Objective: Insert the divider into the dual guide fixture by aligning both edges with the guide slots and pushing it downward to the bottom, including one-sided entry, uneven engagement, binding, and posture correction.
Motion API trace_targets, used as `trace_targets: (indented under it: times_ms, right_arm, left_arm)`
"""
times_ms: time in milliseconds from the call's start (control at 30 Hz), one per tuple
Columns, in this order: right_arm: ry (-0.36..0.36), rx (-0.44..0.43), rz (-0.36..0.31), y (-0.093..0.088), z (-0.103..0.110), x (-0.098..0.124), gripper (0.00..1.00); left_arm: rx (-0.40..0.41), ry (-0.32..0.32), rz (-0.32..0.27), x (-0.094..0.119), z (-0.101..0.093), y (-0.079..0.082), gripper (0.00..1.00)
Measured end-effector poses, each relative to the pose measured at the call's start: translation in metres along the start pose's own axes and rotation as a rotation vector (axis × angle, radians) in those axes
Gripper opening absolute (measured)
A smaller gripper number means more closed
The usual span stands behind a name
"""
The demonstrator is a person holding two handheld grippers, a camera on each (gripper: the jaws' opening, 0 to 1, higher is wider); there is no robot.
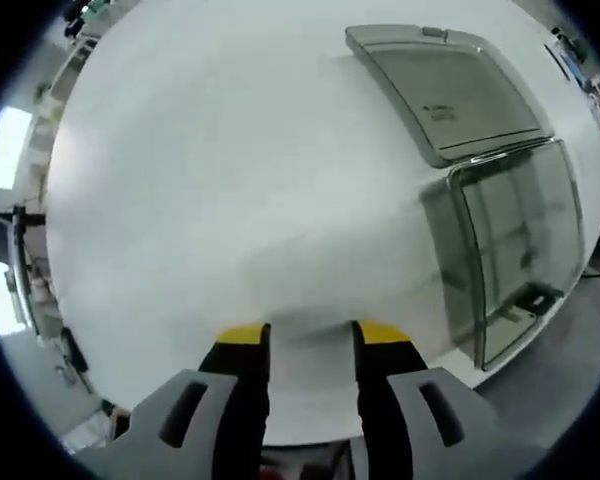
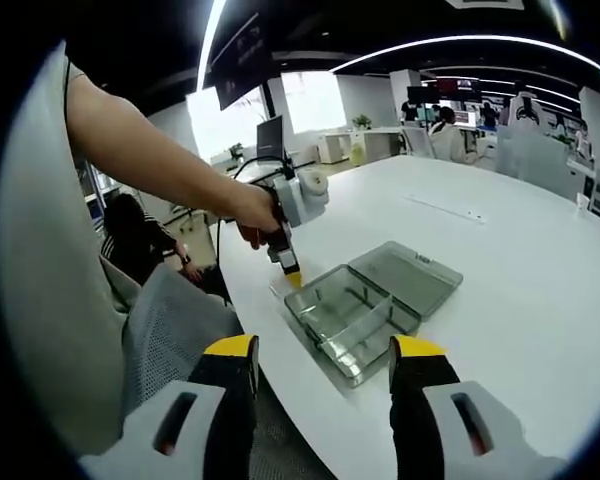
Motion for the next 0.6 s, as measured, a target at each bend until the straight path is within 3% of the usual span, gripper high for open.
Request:
trace_targets:
  times_ms: [233,467,600]
  right_arm:
    - [-0.007,-0.012,-0.003,-0.001,-0.0019,0.0018,0.48]
    - [-0.004,-0.014,-0.006,0.0001,-0.001,0.0006,0.48]
    - [-0.004,-0.012,-0.003,0.0003,-0.0011,0.0005,0.48]
  left_arm:
    - [-0.041,0.007,-0.004,0.0011,0.0007,-0.0019,0.29]
    - [-0.103,0.018,-0.016,0.0047,0.0048,0.0027,0.17]
    - [-0.118,0.021,-0.009,0.0038,0.0079,0.0026,0.17]
Point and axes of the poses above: the point that each gripper's makers call its tool centre point, and the gripper's own axes: x roughly backward along the fingers, z roughly to its left, y roughly out of its top, the point moved 3 cm from there along x, roughly backward along the fingers, and after that the axes turned 10 degrees about z, right-handed, at the moved point
